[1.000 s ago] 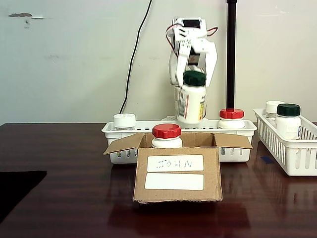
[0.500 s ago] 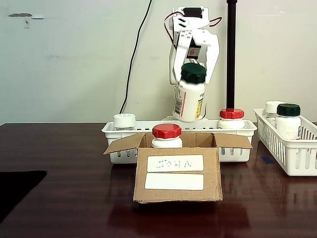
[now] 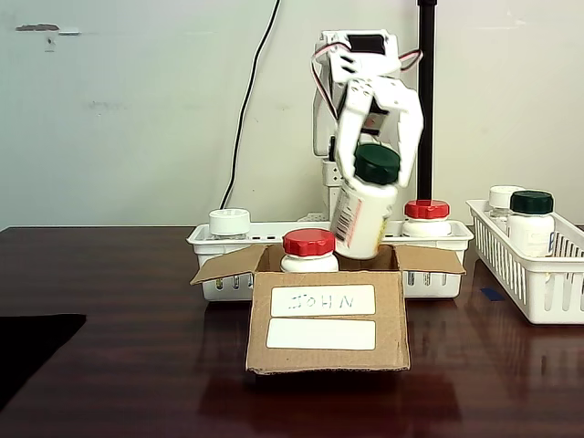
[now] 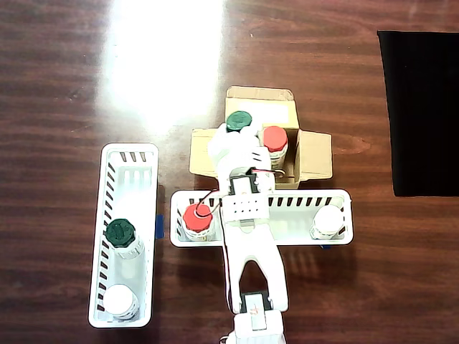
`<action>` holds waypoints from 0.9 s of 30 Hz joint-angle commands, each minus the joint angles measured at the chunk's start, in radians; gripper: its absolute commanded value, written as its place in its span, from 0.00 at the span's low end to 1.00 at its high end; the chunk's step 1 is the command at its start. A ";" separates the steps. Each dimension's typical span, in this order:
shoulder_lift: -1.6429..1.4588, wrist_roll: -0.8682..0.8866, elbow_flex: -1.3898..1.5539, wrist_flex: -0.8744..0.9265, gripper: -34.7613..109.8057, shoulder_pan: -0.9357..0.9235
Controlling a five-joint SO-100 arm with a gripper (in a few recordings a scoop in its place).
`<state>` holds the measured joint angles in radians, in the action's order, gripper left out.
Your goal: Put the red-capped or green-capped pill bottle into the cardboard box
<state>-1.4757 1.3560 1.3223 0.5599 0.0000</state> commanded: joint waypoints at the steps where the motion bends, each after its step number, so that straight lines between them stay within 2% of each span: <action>1: -0.072 -0.021 0.015 -0.132 0.25 0.012; 11: -0.172 0.015 0.336 -0.333 0.25 -0.011; 18: -0.187 0.025 0.371 -0.330 0.27 -0.020; 20: -0.181 0.034 0.370 -0.330 0.33 -0.023; 27: -0.170 0.041 0.365 -0.347 0.62 -0.034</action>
<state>-1.5094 1.3913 1.7135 0.2516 -0.0077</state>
